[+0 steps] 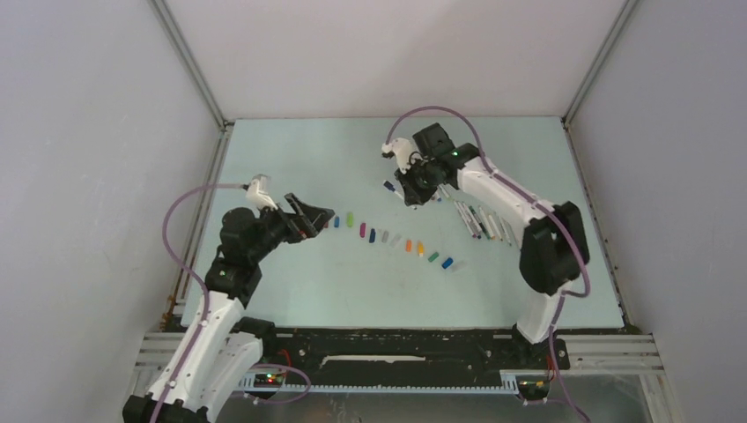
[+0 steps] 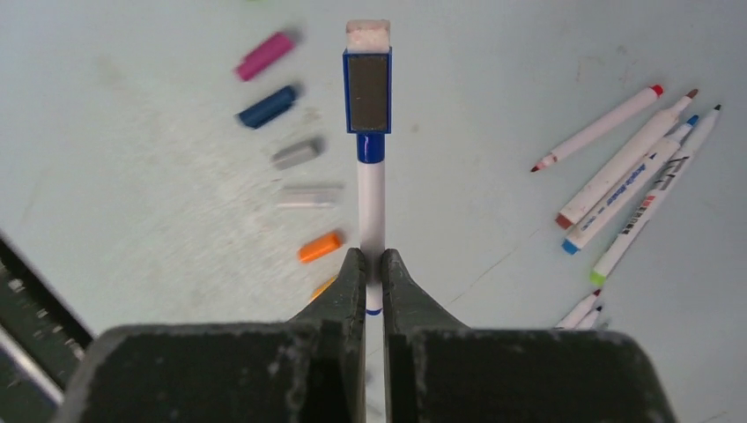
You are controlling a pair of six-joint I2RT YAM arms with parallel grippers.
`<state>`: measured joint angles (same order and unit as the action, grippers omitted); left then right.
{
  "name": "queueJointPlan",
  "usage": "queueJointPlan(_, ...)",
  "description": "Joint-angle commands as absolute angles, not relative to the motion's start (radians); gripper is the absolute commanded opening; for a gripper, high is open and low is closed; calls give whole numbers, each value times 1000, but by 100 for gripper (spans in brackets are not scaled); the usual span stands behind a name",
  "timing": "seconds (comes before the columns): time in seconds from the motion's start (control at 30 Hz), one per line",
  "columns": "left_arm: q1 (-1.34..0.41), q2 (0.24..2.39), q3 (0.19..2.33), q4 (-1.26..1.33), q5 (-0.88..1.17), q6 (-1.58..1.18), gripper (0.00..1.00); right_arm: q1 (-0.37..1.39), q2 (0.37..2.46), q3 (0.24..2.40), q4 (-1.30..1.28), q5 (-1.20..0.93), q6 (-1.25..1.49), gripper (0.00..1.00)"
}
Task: Open the pen caps
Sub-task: Move the pen to the center of the board, then pick up the pen from the center of the board.
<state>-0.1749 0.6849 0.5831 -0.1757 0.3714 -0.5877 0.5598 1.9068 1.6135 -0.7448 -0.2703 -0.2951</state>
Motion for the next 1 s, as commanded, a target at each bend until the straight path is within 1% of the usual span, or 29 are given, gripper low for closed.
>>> queueJointPlan(0.0,-231,672,476,272,426,-928,100,549,1743,1470,-645,-495,-263,0)
queueJointPlan(0.17,-389,749,439,508,231,-1038,100,546,1635,1385,-626,-637,-263,0)
queueJointPlan(0.33,-489,886,474,597,97,-1073,100,540,1605,1367,-619,-707,-255,0)
queueJointPlan(0.53,-537,1016,535,604,54,-1108,94,526,1587,1353,-604,-768,-235,0)
queueJointPlan(0.8,-593,1105,591,600,32,-1113,81,523,1578,1349,-600,-793,-226,0)
queueJointPlan(0.97,-622,1153,620,589,17,-1115,74,524,1577,1345,-598,-799,-222,0)
